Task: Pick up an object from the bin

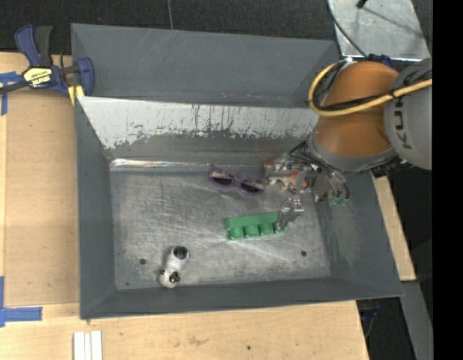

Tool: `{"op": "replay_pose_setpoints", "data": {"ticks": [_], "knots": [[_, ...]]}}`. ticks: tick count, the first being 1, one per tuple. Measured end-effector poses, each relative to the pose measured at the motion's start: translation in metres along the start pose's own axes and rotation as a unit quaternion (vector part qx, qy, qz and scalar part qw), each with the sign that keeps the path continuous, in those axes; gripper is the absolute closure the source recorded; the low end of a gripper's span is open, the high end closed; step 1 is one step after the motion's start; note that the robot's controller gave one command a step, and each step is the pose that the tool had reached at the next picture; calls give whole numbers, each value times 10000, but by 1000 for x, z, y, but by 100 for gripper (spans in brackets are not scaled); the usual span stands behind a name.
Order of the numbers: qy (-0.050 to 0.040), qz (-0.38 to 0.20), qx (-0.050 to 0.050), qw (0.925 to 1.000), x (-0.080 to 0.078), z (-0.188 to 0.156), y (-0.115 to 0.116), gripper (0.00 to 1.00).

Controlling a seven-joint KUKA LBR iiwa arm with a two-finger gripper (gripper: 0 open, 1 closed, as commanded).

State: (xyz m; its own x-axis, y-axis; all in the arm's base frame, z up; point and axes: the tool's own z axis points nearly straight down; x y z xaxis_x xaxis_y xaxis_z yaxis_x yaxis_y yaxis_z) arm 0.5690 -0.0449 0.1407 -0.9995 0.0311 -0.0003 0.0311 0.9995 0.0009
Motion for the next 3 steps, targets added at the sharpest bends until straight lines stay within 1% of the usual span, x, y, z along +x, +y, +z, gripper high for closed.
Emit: {"op": "replay_pose_setpoints", "data": {"ticks": [1,2,3], "knots": [[-17,96,4,10000,13,26,17,0],[-24,-243,5,9997,9,69,32,0],[-89,241,8,9997,7,64,45,100]]}}
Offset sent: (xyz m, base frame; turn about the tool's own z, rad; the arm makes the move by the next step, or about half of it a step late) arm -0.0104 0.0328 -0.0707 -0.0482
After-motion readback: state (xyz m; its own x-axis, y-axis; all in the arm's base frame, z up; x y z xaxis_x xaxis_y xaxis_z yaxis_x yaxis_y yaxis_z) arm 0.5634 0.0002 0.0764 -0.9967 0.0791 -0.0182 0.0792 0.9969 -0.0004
